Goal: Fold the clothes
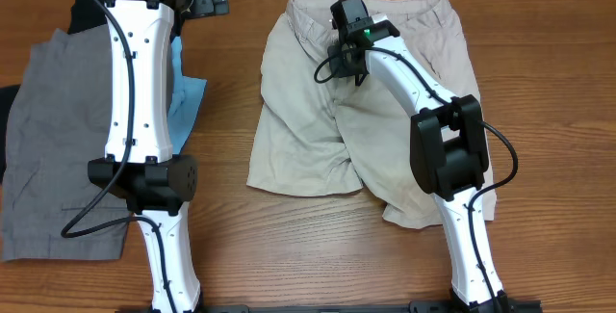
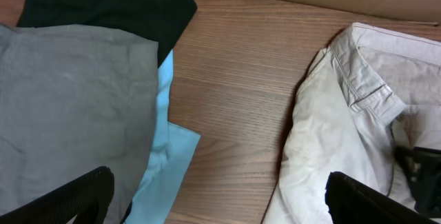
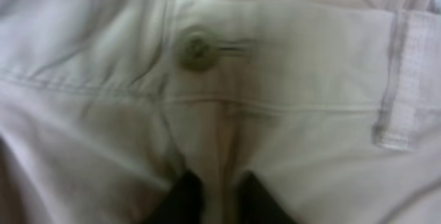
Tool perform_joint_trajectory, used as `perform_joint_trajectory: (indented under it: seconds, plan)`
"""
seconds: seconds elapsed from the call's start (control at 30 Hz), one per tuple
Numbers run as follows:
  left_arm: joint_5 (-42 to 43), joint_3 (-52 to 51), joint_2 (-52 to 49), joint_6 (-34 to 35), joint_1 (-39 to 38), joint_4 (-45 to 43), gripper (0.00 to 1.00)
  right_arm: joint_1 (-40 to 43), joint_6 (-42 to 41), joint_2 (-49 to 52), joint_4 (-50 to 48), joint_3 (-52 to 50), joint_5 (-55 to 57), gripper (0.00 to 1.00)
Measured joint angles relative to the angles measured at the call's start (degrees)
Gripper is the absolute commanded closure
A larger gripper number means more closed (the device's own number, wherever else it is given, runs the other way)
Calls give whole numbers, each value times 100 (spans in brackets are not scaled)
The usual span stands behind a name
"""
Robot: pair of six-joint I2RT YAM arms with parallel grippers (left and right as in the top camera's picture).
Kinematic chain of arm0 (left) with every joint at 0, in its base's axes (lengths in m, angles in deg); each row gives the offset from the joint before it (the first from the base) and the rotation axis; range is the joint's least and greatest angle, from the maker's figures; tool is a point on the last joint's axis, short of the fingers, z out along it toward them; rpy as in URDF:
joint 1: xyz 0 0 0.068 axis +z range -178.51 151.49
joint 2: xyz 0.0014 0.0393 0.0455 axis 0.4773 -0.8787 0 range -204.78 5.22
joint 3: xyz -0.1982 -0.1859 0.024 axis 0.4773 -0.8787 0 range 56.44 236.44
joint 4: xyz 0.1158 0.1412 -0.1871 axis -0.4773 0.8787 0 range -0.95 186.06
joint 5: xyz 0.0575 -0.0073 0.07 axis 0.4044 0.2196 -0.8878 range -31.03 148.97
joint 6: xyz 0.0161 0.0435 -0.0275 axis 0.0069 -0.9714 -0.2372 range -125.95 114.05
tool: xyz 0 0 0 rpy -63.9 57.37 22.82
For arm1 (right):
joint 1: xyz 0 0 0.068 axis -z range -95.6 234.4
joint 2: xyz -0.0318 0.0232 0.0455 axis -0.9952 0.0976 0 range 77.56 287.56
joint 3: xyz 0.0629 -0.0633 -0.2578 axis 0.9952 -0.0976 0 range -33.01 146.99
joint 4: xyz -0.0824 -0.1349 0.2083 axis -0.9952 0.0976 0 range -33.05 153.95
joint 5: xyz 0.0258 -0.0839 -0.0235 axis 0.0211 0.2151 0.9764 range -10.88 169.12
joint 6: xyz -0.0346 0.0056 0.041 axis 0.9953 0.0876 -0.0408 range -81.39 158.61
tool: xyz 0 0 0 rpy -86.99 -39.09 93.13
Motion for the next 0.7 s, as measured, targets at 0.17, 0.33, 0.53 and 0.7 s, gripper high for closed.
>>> perform_joint_trajectory:
  seconds: [0.17,0.33,0.53,0.7]
  plan:
    - [0,0,0,0,0,-11,0,28,-26,0,116,74,-9,94]
    - [0,0,0,0,0,-13,0,96,-31,0,363,566,-2,96]
    - [0,0,0,0,0,-11,0,291,-66,0,-68,1040,26,96]
    - [0,0,0,0,0,-7,0,503,-203,87,-612,1049,11,96]
